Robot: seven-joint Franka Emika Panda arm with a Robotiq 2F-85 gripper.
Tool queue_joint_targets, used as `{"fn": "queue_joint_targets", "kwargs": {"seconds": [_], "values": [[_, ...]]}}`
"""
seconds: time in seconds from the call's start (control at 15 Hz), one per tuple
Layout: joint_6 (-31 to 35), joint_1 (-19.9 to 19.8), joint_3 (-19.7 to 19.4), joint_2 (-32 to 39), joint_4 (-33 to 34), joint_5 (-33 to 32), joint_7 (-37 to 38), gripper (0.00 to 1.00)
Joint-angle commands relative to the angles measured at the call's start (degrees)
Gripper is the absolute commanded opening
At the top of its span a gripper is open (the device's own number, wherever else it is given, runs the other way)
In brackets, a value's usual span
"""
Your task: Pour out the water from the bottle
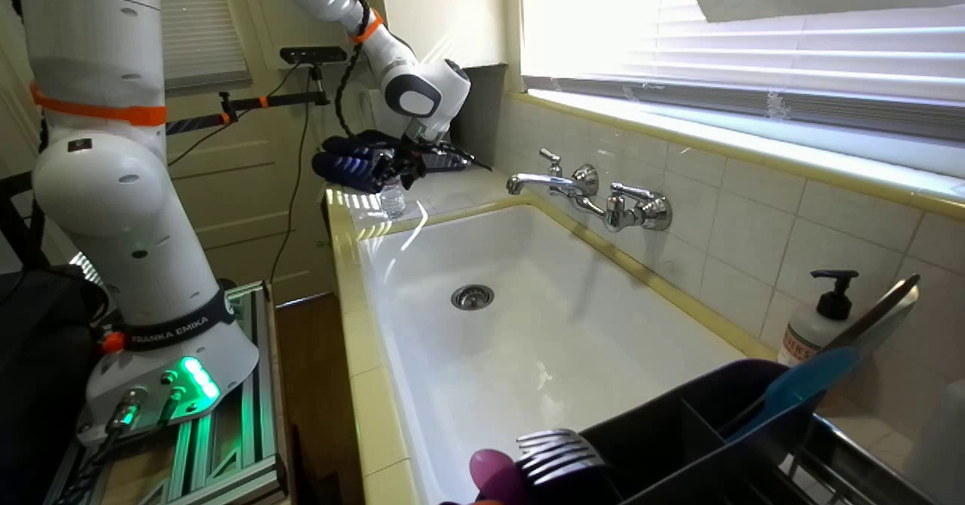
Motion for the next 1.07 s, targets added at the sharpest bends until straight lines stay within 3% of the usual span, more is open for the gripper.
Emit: {"fn": "queue_joint_targets", "kwargs": {"seconds": [0.0, 1.0], "values": [[2.6, -0.4, 0.6, 1.9, 1.7, 2.2, -0.4, 1.00], [2.8, -0.6, 2.2, 9.0, 8.7, 4.7, -1.1, 1.00]]}}
